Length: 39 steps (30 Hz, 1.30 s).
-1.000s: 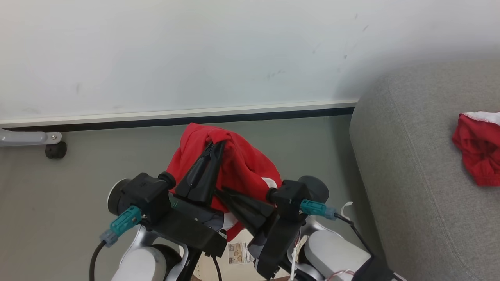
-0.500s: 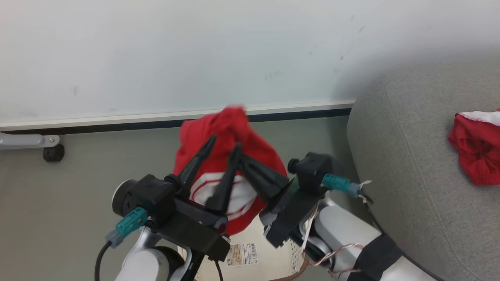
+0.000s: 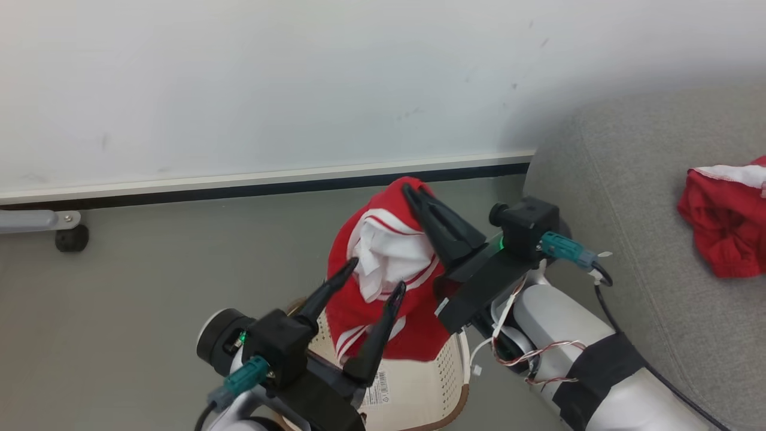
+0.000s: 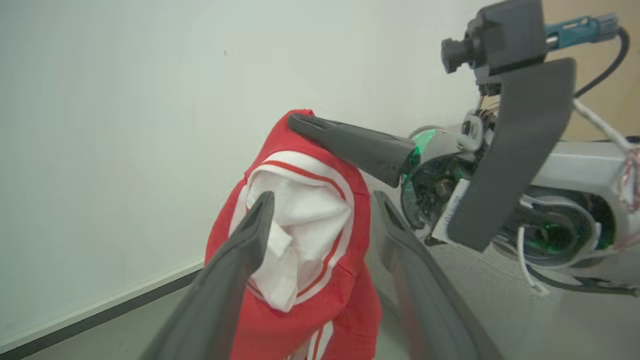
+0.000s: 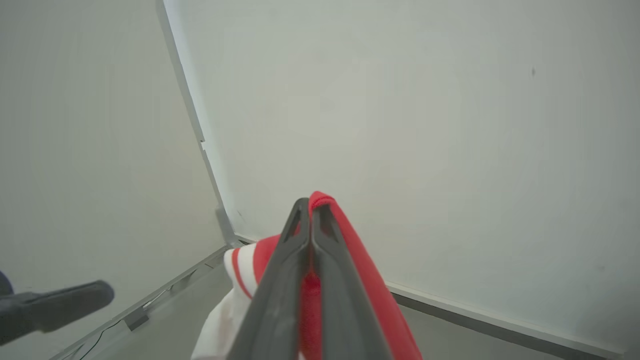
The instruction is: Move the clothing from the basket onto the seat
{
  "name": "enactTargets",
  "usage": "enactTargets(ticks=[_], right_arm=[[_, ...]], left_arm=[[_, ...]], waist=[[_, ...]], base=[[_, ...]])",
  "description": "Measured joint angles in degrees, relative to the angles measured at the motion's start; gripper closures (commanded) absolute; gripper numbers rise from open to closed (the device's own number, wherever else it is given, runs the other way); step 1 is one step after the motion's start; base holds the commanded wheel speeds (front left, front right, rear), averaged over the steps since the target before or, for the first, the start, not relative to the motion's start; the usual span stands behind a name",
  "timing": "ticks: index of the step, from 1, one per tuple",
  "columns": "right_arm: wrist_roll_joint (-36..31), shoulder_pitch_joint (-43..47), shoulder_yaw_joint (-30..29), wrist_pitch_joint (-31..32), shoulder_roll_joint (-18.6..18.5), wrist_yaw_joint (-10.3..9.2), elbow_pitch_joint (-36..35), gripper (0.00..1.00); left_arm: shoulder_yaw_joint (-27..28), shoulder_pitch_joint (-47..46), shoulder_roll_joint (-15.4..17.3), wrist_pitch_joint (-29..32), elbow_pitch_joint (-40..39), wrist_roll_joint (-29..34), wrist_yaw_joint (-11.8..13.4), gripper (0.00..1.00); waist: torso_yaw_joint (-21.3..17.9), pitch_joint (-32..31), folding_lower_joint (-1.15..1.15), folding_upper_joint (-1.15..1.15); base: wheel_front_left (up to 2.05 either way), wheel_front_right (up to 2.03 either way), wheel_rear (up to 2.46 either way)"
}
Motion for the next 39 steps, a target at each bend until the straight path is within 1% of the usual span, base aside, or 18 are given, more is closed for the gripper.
enactTargets(ticks=[5, 13, 16, 21, 23, 26, 27, 28, 29, 36, 39], right_arm=[[0.01, -0.02, -1.2, -0.26, -1.02, -0.3, 0.42, 1.0], [0.01, -0.01, -3.71, -0.77, -2.65, -2.04, 0.01, 1.0], [0.01, 0.09, -4.78, -0.91, -3.37, -2.94, -0.51, 1.0], [0.01, 0.38, -6.71, -0.94, -4.64, -3.81, -1.32, 1.0], [0.01, 1.36, -7.84, -0.96, -5.59, -4.7, -1.83, 1.0], [0.01, 2.07, -9.03, -0.99, -6.38, -5.26, -2.6, 1.0], [0.01, 2.07, -9.03, -0.99, -6.38, -5.26, -2.6, 1.0], [0.02, 2.29, -9.36, -1.0, -6.57, -5.31, -2.91, 1.0], [0.05, 2.46, -9.93, -1.0, -6.79, -5.75, -3.37, 1.0], [0.47, 4.62, -12.15, -1.01, -7.3, -6.76, -5.35, 1.0], [0.47, 4.87, -13.13, -1.01, -7.6, -6.83, -5.9, 1.0]], left_arm=[[-0.94, 0.98, 0.87, 0.49, -0.42, 0.89, -0.05, 0.0], [-2.32, 2.23, 2.75, 1.62, -0.89, 3.05, -0.08, 0.0], [-2.38, 2.23, 3.42, 1.63, -1.19, 3.47, -0.51, 0.0], [-2.27, 2.22, 4.27, 1.9, -1.78, 3.89, -0.51, 0.0], [-2.25, 2.21, 4.68, 2.13, -2.35, 4.17, -0.51, 0.0], [-2.23, 2.21, 5.2, 2.41, -2.61, 4.33, -0.51, 0.0], [-2.23, 2.21, 5.2, 2.41, -2.61, 4.33, -0.51, 0.0], [-2.23, 2.21, 5.34, 2.57, -2.74, 4.34, -0.51, 0.0], [-2.23, 2.22, 5.47, 2.63, -3.12, 4.35, -0.51, 0.0], [-2.19, 2.21, 6.25, 3.61, -4.39, 4.69, -0.51, 0.0], [-2.2, 2.21, 6.46, 4.13, -4.66, 4.75, -0.55, 0.0]], waist=[[-1.06, 0.42, 0.0, 0.0], [-4.56, 1.59, 0.0, 0.0], [-6.3, 2.14, 0.0, 0.0], [-9.65, 3.05, 0.0, 0.0], [-11.85, 3.57, 0.0, 0.0], [-14.08, 4.08, 0.0, 0.0], [-14.08, 4.08, 0.0, 0.0], [-14.84, 4.25, 0.0, 0.0], [-16.33, 4.59, 0.0, 0.0], [-21.47, 5.9, -0.01, 0.0], [-23.47, 6.53, -0.01, 0.0]], base=[[0.0, 0.0, 0.0], [0.0, 0.0, 0.0], [0.0, 0.0, 0.0], [0.0, 0.0, 0.0], [0.0, 0.0, 0.0], [0.0, 0.0, 0.0], [0.0, 0.0, 0.0], [0.0, 0.0, 0.0], [0.0, 0.0, 0.0], [0.0, 0.0, 0.0], [0.0, 0.0, 0.0]])
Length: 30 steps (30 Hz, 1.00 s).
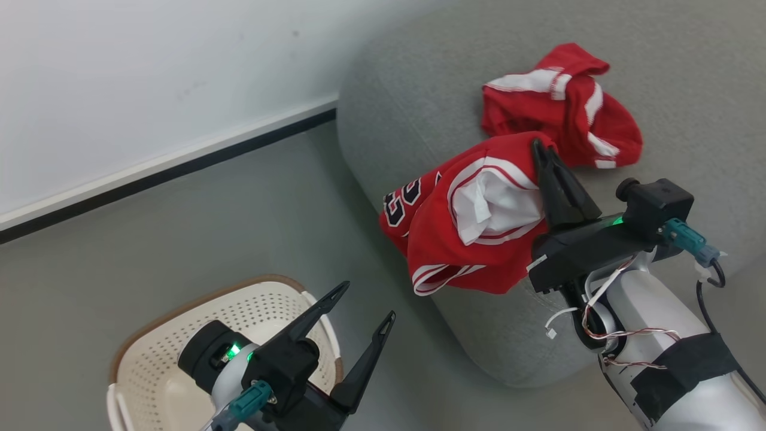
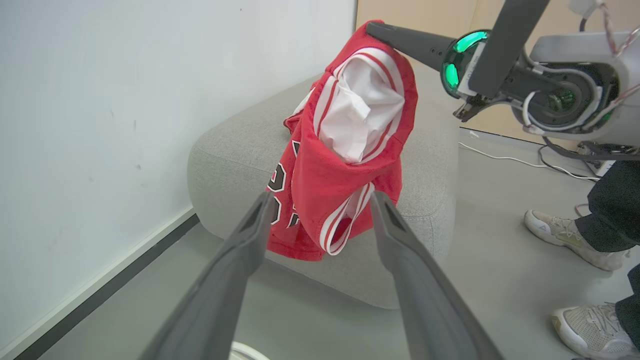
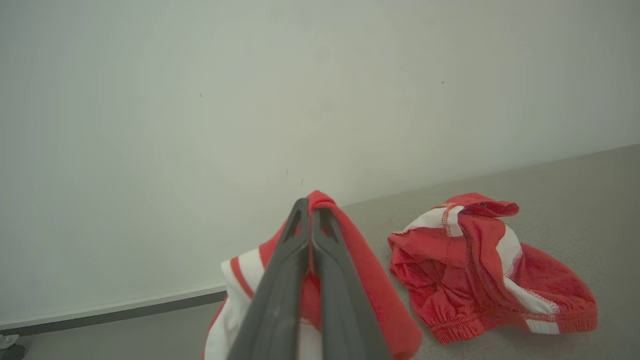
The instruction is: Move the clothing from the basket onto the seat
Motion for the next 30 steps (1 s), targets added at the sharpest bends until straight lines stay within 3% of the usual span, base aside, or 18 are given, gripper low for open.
enactTargets(ticks=[11, 17, 30], right_arm=[[0.0, 0.69, -4.25, -0.03, -1.58, -0.92, -2.45, 1.0], [0.01, -2.44, -7.83, -0.25, -3.01, -0.93, -2.67, 1.0], [0.07, -16.39, -17.05, -0.41, -11.27, -0.99, -0.94, 1.0]], left_arm=[[-1.56, -1.01, -0.03, 1.44, -0.33, 0.01, -0.53, 0.0], [-1.44, -1.57, 0.22, 1.94, -1.02, 0.0, -0.96, 0.0], [-0.24, -4.65, 0.77, 2.97, -3.35, 0.09, -0.96, 0.0]], waist=[[-3.88, 2.78, 0.0, 0.0], [-3.46, 3.86, 0.01, 0.0], [-0.48, 7.73, 0.01, 0.0]], base=[[0.0, 0.0, 0.0], [0.0, 0.0, 0.0], [0.0, 0.0, 0.0]])
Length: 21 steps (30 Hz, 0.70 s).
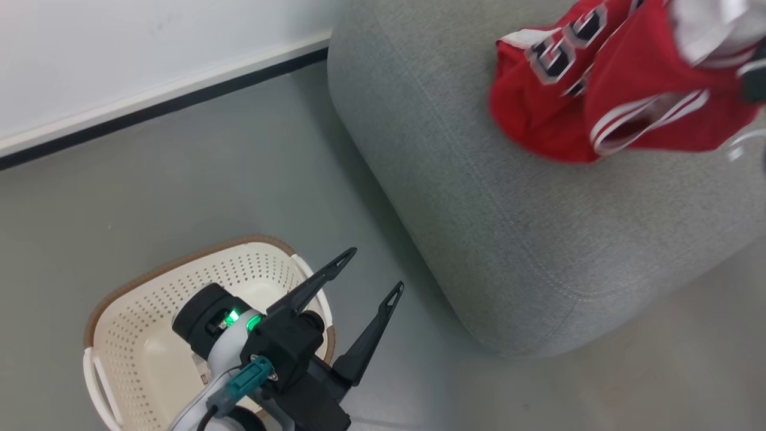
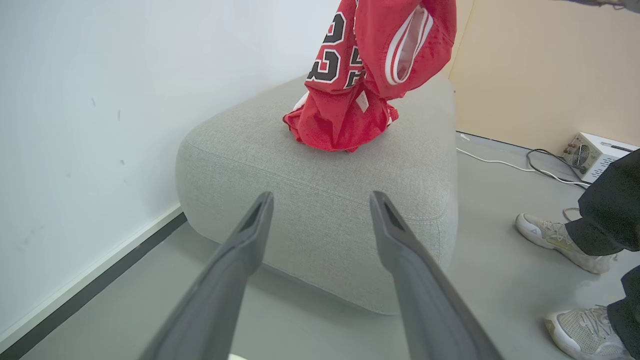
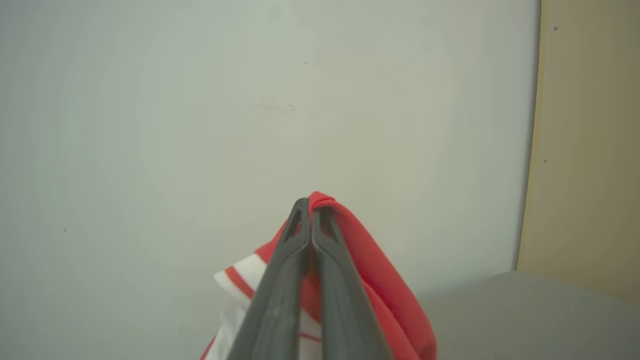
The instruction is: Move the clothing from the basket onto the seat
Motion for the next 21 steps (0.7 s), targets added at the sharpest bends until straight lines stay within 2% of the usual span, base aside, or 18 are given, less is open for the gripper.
enactTargets(ticks=[8, 17, 21], right_arm=[[-1.27, -7.92, -3.36, -0.02, -6.08, -0.48, 0.81, 1.0], [-2.33, -12.65, -5.09, 0.3, -10.61, -0.92, 1.79, 1.0], [-2.37, -13.02, -5.87, 0.59, -11.18, -1.01, 2.5, 1.0]], left_arm=[[0.29, -2.03, 0.09, 0.14, -1.63, 0.04, -0.01, 0.0], [1.37, -4.73, 0.59, 0.48, -3.66, 0.05, -0.07, 0.0], [1.81, -5.28, 1.1, 0.49, -4.39, 0.05, -0.07, 0.0]], waist=[[3.02, 3.25, 0.0, 0.0], [6.54, 7.87, 0.01, 0.0], [7.55, 9.63, 0.01, 0.0]], base=[[0.0, 0.0, 0.0], [0.0, 0.0, 0.0], [0.0, 0.0, 0.0]])
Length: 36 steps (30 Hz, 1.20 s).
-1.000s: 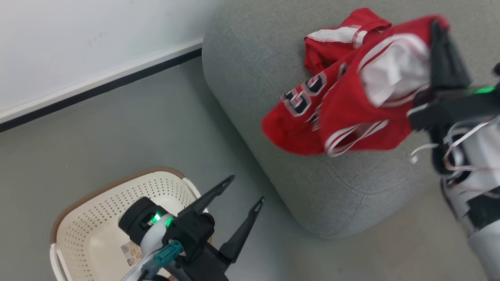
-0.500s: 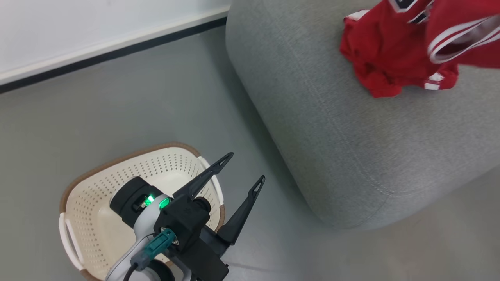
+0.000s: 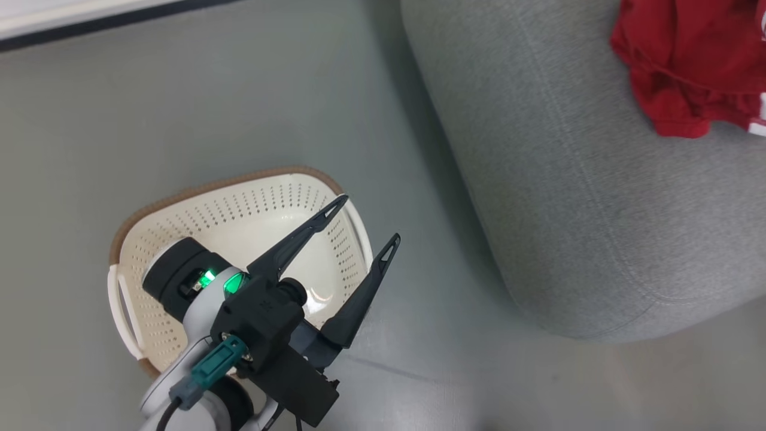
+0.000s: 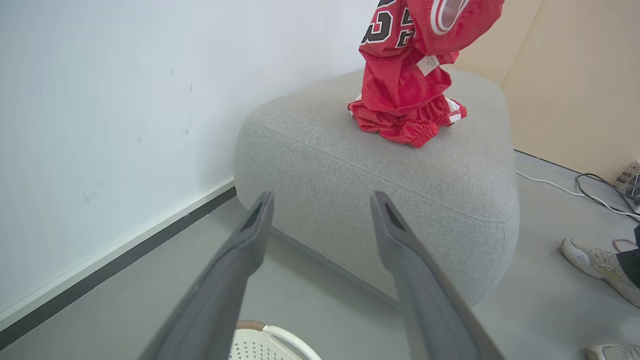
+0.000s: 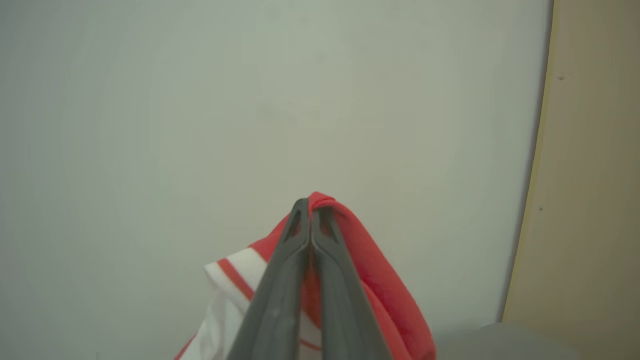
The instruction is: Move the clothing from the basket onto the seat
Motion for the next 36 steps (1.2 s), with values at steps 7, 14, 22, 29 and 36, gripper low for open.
enactTargets(ticks=[7, 14, 22, 29, 36], right_arm=[[1.22, 0.49, -1.09, 0.99, -0.12, -0.94, 3.46, 1.0], [2.36, 3.72, -2.3, 1.93, 1.58, -2.0, 10.15, 1.0], [3.0, 6.27, -2.83, 1.99, 4.57, -2.75, 15.24, 1.0], [3.38, 6.68, -2.6, 1.42, 6.03, -2.94, 18.19, 0.0], [2.3, 7.42, -1.13, 0.78, 7.09, -2.35, 19.41, 0.0]], left_arm=[[0.9, -1.2, 1.05, 0.09, -1.29, 0.0, -0.43, 0.0], [1.21, -3.14, 1.7, 0.25, -1.41, 0.0, -0.49, 0.0], [1.42, -3.96, 2.48, -0.02, -0.73, 0.0, -0.69, 0.0], [1.3, -4.71, 2.35, -1.1, 1.42, -0.07, -0.93, 0.0], [0.04, -4.68, 1.4, -2.8, 3.86, -0.23, -0.96, 0.0]], waist=[[1.76, 4.24, 0.0, -0.01], [2.78, 8.0, 0.0, 0.0], [3.42, 9.91, 0.0, 0.0], [3.49, 8.74, -0.01, 0.0], [3.45, 6.14, -0.01, -0.01]], base=[[0.0, 0.0, 0.0], [0.0, 0.0, 0.0], [0.0, 0.0, 0.0], [0.0, 0.0, 0.0], [0.0, 0.0, 0.0]])
